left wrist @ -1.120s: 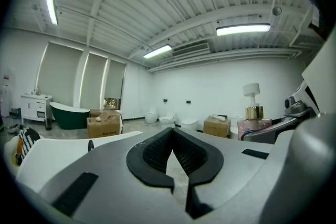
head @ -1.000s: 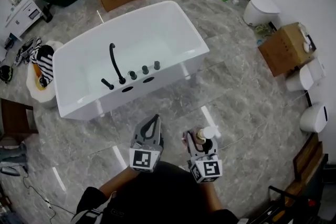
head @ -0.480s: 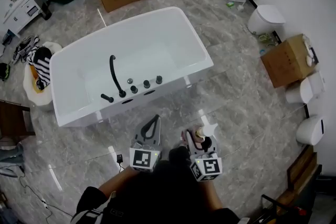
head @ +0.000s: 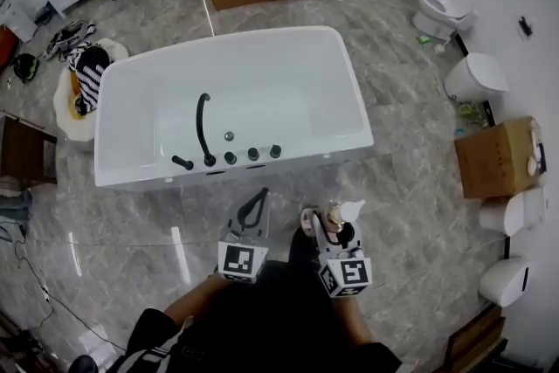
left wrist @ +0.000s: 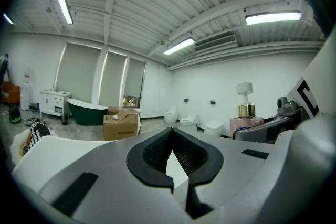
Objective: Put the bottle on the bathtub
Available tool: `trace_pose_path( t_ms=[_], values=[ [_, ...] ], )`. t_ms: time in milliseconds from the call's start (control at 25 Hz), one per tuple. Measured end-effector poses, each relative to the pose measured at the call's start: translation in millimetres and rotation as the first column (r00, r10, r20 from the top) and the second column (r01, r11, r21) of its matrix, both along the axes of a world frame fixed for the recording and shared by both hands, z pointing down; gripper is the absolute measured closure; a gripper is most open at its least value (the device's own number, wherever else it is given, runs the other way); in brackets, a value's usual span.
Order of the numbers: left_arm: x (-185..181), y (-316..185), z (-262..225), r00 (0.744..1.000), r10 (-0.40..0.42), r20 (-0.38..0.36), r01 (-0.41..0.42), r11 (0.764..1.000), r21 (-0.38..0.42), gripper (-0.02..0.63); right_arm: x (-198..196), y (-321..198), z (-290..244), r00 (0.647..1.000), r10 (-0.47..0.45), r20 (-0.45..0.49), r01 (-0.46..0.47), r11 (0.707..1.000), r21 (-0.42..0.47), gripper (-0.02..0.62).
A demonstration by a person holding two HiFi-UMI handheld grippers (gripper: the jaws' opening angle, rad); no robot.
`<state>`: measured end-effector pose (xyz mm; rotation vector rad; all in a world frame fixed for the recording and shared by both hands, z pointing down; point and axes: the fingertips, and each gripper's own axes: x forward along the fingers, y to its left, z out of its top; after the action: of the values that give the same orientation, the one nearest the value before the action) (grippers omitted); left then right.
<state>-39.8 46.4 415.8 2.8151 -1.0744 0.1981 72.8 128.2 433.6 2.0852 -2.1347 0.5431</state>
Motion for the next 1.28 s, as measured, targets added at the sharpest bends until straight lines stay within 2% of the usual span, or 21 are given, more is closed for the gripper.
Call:
trace_pose_path(
  t_ms=[280,640,920,1040,1280],
  values=[
    [58.3,-43.8,4.5,0.988,-0.153,0.013,0.153,0.988,-0.013,0.59,66.7,-68.1,8.2,0.988,-0.156,-0.013,0.156,0.988,-0.002,0.377],
    [115.1,-66.6,9.2,0.954,-0.299,0.029,0.3,0.954,-0.005,0.591,122.5,-120.2,36.4,0.944,-0.33,-0.017,0.329,0.943,-0.044,0.377],
    [108.7,-86.0,29.5,0.937,-0.345,0.053,0.347,0.937,-0.043,0.591,122.2,-148.6,63.4,0.927,-0.374,0.006,0.373,0.923,-0.095,0.377],
    [105.5,-99.4,41.9,0.941,-0.331,0.072,0.336,0.94,-0.058,0.591,120.0,-162.9,77.6,0.929,-0.37,-0.002,0.367,0.923,-0.116,0.377],
    [102.0,-132.9,55.3,0.954,-0.293,0.062,0.297,0.952,-0.077,0.59,109.7,-195.1,104.1,0.938,-0.347,-0.015,0.341,0.926,-0.16,0.377]
  ],
)
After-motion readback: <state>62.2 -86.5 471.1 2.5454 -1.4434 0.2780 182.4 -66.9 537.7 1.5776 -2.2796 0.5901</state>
